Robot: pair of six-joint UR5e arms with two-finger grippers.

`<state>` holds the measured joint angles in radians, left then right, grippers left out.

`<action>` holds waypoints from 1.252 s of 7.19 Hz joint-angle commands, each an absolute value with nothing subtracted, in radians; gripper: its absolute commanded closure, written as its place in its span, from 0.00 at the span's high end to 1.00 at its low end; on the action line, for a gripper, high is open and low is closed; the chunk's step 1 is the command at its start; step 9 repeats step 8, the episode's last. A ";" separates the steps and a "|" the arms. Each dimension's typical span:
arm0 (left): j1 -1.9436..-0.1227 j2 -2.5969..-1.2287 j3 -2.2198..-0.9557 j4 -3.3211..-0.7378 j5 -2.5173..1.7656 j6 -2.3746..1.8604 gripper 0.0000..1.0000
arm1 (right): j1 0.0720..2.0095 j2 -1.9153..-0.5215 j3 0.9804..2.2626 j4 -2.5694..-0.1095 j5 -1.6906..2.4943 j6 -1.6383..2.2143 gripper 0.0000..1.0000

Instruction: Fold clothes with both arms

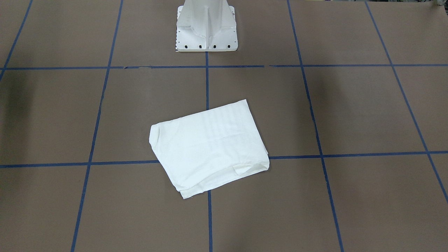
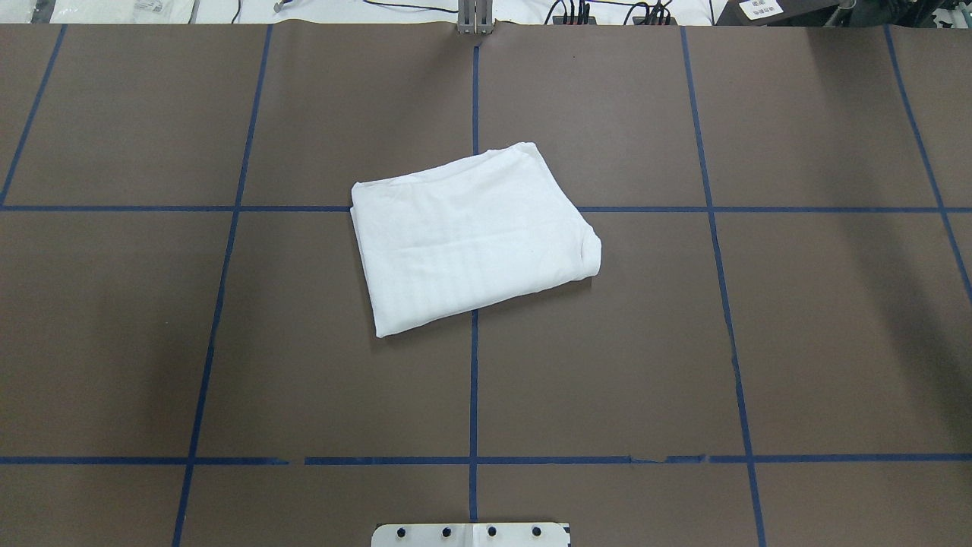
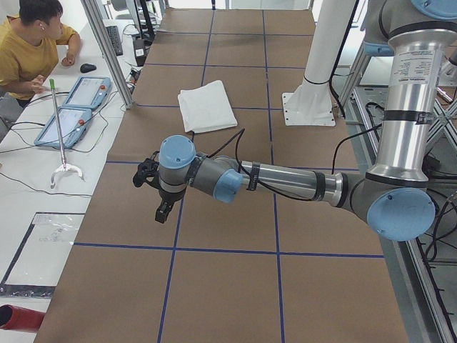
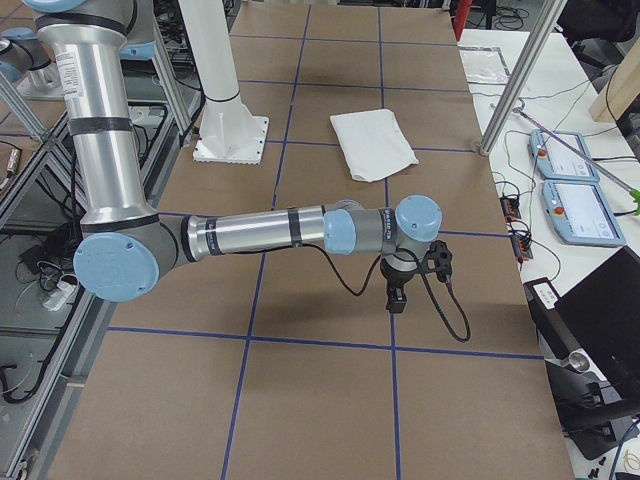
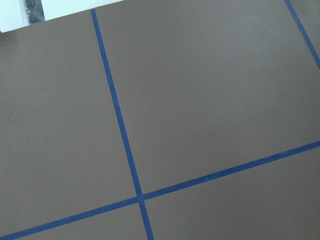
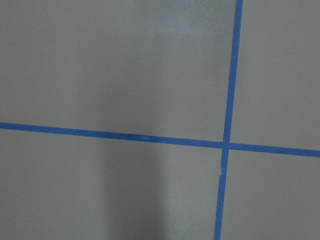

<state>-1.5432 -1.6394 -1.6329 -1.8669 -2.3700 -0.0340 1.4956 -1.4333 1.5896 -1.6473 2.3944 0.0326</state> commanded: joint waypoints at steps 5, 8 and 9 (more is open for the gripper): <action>-1.543 -1.640 -1.675 -1.867 -2.370 -0.035 1.00 | 1.496 -1.434 1.598 -1.641 2.396 0.034 1.00; -1.543 -1.641 -1.684 -1.867 -2.370 -0.035 1.00 | 1.496 -1.434 1.598 -1.641 2.396 0.032 1.00; -1.543 -1.641 -1.684 -1.867 -2.370 -0.035 1.00 | 1.496 -1.434 1.598 -1.641 2.396 0.032 1.00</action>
